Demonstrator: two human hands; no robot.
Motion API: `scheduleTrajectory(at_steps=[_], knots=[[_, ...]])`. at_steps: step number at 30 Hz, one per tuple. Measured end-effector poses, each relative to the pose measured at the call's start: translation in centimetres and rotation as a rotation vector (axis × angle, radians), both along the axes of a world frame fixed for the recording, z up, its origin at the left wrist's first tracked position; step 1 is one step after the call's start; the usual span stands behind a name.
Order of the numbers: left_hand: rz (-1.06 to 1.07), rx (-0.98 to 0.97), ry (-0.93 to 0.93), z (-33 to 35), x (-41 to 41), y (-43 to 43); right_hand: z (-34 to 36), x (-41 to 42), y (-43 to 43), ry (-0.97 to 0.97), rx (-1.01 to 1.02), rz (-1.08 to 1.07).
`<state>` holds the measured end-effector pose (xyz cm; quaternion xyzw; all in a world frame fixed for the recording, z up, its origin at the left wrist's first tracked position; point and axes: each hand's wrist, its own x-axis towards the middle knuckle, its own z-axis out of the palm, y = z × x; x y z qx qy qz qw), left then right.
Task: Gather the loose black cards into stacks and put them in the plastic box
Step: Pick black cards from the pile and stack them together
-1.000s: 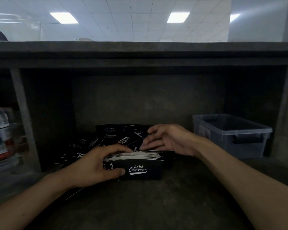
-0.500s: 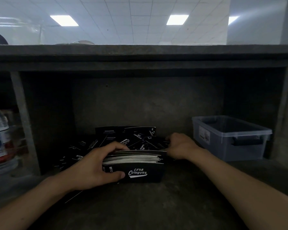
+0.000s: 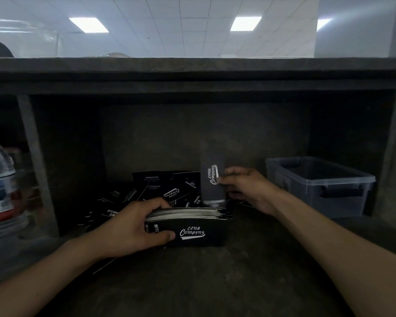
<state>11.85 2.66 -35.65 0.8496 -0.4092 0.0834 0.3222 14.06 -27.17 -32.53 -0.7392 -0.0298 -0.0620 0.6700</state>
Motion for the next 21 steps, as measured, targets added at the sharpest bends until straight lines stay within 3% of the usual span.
scheduleTrajectory(at_steps=[4, 11, 14, 18, 21], knots=[[0.006, 0.005, -0.015, 0.0, 0.0, 0.0, -0.6, 0.0, 0.2, 0.012, 0.084, 0.174], [0.033, -0.011, -0.069, -0.2, 0.4, 0.3, -0.3, -0.2, 0.6, -0.055, 0.042, 0.199], [0.016, -0.026, -0.059, -0.3, 0.4, 0.2, 0.2, -0.6, 0.3, -0.028, -0.122, 0.160], [-0.006, -0.050, 0.008, -0.3, 0.4, 0.2, 1.5, -1.2, -1.7, 0.007, -0.566, 0.001], [0.004, -0.056, 0.026, -0.3, 0.1, 0.1, 2.1, -2.4, -3.1, 0.160, -0.809, 0.068]])
